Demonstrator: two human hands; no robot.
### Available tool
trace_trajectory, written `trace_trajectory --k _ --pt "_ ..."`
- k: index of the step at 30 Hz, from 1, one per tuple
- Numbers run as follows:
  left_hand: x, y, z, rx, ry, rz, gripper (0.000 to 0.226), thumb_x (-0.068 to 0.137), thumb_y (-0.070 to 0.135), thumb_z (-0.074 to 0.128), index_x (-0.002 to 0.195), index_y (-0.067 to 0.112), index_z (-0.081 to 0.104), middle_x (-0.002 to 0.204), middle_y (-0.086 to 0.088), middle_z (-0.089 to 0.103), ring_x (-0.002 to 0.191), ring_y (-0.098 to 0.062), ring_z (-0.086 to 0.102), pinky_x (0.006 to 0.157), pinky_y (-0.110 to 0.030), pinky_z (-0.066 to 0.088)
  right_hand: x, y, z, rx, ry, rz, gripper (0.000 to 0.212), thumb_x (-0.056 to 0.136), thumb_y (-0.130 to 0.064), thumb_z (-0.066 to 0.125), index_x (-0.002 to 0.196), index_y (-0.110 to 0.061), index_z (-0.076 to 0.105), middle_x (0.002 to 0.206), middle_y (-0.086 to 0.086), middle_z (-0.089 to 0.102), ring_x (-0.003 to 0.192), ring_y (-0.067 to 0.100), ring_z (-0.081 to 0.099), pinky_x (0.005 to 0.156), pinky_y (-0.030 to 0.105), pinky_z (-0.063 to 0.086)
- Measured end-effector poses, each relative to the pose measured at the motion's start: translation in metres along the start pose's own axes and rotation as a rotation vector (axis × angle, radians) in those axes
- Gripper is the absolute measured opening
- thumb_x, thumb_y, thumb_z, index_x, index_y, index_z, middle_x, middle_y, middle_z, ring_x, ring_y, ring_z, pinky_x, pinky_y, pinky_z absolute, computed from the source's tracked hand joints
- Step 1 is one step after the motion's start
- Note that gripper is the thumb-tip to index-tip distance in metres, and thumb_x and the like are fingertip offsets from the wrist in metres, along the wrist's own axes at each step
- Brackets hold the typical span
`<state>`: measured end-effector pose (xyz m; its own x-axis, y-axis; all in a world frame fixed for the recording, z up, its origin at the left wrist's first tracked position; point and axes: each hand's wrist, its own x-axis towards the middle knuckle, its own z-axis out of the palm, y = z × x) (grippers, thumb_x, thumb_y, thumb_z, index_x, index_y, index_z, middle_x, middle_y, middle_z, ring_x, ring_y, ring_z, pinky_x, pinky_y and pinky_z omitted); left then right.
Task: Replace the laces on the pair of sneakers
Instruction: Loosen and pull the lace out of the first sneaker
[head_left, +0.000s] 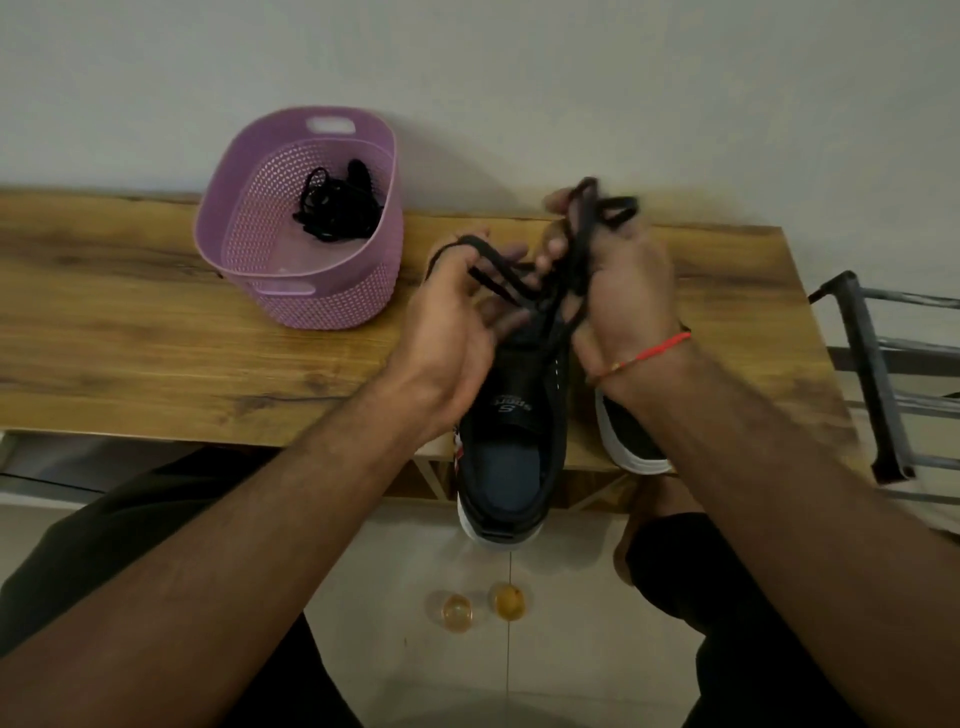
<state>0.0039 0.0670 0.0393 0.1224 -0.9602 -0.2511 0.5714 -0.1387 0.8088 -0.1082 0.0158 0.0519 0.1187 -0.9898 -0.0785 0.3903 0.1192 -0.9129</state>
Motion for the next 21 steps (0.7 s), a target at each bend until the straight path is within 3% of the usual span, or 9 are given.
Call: trace_trajectory --k 1,3,4,6,9,11,13,17,21 --pt "-0.005 0.001 0.004 -0.136 0.0 -0.096 0.033 0.107 0.029 0.037 0.126 0.011 0.056 0.128 -0.018 0.061 0.116 -0.03 0.059 0.1 -0.04 0.045 -0.006 0.006 0.003 -0.365 -0.076 -0.13 0.021 0.099 -0.006 0.043 0.099 -0.011 0.063 0.084 0.013 0.062 0.077 0.025 0.063 0.071 0.038 0.055" --pt "-0.012 0.001 0.008 -0.31 0.067 -0.204 0.048 0.106 0.04 0.039 0.139 0.008 0.055 0.14 -0.016 0.059 0.131 -0.025 0.055 0.115 -0.04 0.04 -0.017 0.018 0.015 -1.175 -0.327 -0.337 0.03 0.091 -0.01 0.043 0.114 -0.013 0.062 0.119 0.011 0.06 0.112 0.03 0.053 0.092 0.048 0.045" --pt "-0.014 0.0 0.007 -0.312 0.106 -0.229 0.053 0.105 0.043 0.042 0.141 0.008 0.056 0.142 -0.015 0.059 0.133 -0.024 0.055 0.118 -0.041 0.038 -0.023 0.021 0.019 -1.455 -0.377 -0.364 0.037 0.09 -0.016 0.043 0.124 -0.015 0.058 0.129 0.007 0.052 0.119 0.03 0.045 0.094 0.049 0.04" --pt "-0.014 0.004 0.001 -0.212 0.17 -0.26 0.051 0.104 0.044 0.046 0.138 0.009 0.06 0.137 -0.013 0.064 0.127 -0.025 0.06 0.113 -0.041 0.044 -0.031 0.021 0.029 -1.706 -0.361 -0.367 0.051 0.089 -0.026 0.044 0.139 -0.019 0.045 0.137 0.005 0.04 0.125 0.03 0.035 0.094 0.05 0.036" --pt "-0.005 0.017 -0.02 -0.016 0.274 -0.233 0.035 0.105 0.033 0.05 0.123 0.008 0.067 0.112 -0.011 0.073 0.095 -0.023 0.07 0.078 -0.033 0.058 -0.038 0.017 0.04 -1.633 -0.511 -0.252 0.07 0.088 -0.034 0.051 0.152 -0.021 0.025 0.145 0.004 0.027 0.133 0.031 0.025 0.104 0.052 0.03" --pt "0.001 0.031 -0.038 0.182 0.274 -0.15 0.025 0.107 0.027 0.048 0.103 0.013 0.068 0.08 -0.005 0.063 0.062 -0.016 0.057 0.051 -0.025 0.045 -0.037 0.007 0.045 -1.427 -0.635 -0.135 0.071 0.091 -0.039 0.055 0.153 -0.028 0.022 0.149 -0.001 0.025 0.138 0.029 0.022 0.107 0.054 0.025" --pt "0.004 0.044 -0.06 0.492 0.279 -0.041 0.026 0.109 0.031 0.043 0.096 0.02 0.063 0.065 0.006 0.051 0.05 -0.009 0.042 0.041 -0.019 0.031 -0.035 0.0 0.046 -1.37 -0.713 -0.073 0.07 0.095 -0.041 0.056 0.156 -0.031 0.021 0.155 -0.003 0.025 0.143 0.027 0.02 0.112 0.056 0.024" --pt "0.007 0.049 -0.104 1.384 0.318 0.257 0.022 0.105 0.018 0.046 0.114 0.009 0.064 0.095 0.001 0.064 0.086 -0.017 0.056 0.07 -0.03 0.04 -0.027 0.002 0.038 -1.416 -0.689 -0.074 0.057 0.1 -0.036 0.053 0.153 -0.028 0.032 0.156 -0.001 0.033 0.144 0.028 0.026 0.114 0.058 0.026" --pt "0.007 0.032 -0.115 1.609 0.291 0.099 0.029 0.101 0.007 0.048 0.128 0.006 0.059 0.124 -0.018 0.06 0.116 -0.032 0.055 0.095 -0.041 0.046 -0.023 0.011 0.029 -1.421 -0.605 -0.087 0.049 0.101 -0.025 0.052 0.149 -0.027 0.041 0.153 -0.001 0.038 0.143 0.024 0.031 0.115 0.056 0.028"
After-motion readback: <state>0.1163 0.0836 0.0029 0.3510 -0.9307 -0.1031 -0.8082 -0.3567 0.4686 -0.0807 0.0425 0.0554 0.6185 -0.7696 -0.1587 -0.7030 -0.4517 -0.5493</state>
